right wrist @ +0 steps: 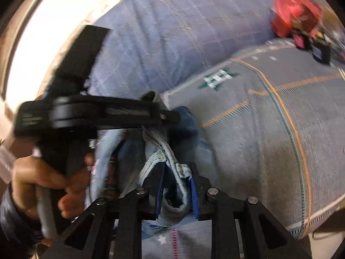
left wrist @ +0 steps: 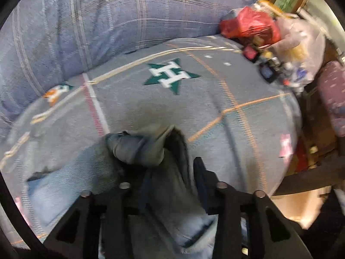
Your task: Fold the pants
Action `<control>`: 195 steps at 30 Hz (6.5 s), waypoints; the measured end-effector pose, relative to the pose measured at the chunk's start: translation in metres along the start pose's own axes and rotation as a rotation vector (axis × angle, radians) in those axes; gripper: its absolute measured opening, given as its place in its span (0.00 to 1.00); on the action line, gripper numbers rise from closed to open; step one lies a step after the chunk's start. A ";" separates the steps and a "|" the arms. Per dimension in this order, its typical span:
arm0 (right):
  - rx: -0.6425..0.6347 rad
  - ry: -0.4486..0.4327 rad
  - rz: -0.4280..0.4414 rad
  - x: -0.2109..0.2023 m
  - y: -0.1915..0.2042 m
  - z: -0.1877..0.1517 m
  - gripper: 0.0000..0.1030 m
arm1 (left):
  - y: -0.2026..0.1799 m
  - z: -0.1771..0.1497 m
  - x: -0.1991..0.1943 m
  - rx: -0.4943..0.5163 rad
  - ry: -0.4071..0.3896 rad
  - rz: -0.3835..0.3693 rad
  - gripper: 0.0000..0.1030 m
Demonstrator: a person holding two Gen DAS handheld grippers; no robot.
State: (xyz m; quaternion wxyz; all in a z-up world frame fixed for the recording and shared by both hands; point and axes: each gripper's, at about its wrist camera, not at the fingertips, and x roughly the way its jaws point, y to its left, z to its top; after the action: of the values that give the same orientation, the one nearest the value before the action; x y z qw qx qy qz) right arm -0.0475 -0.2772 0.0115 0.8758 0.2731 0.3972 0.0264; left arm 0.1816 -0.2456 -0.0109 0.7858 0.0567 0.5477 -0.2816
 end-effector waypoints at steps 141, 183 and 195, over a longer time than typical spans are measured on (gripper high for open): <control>-0.147 0.076 -0.123 0.050 0.007 0.001 0.72 | 0.095 -0.160 -0.046 -0.126 -0.130 0.206 0.64; -0.035 0.188 0.014 0.057 -0.021 0.004 0.72 | 0.136 -0.114 -0.020 -0.287 -0.149 -0.023 0.70; 0.009 0.181 0.028 0.056 -0.029 0.003 0.73 | 0.136 -0.103 -0.013 -0.222 -0.115 0.008 0.82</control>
State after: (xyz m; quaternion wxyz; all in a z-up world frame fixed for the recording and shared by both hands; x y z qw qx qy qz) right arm -0.0119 -0.2886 -0.0397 0.8346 0.2790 0.4709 0.0615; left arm 0.1620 -0.0859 -0.0701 0.8184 -0.0449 0.5295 -0.2188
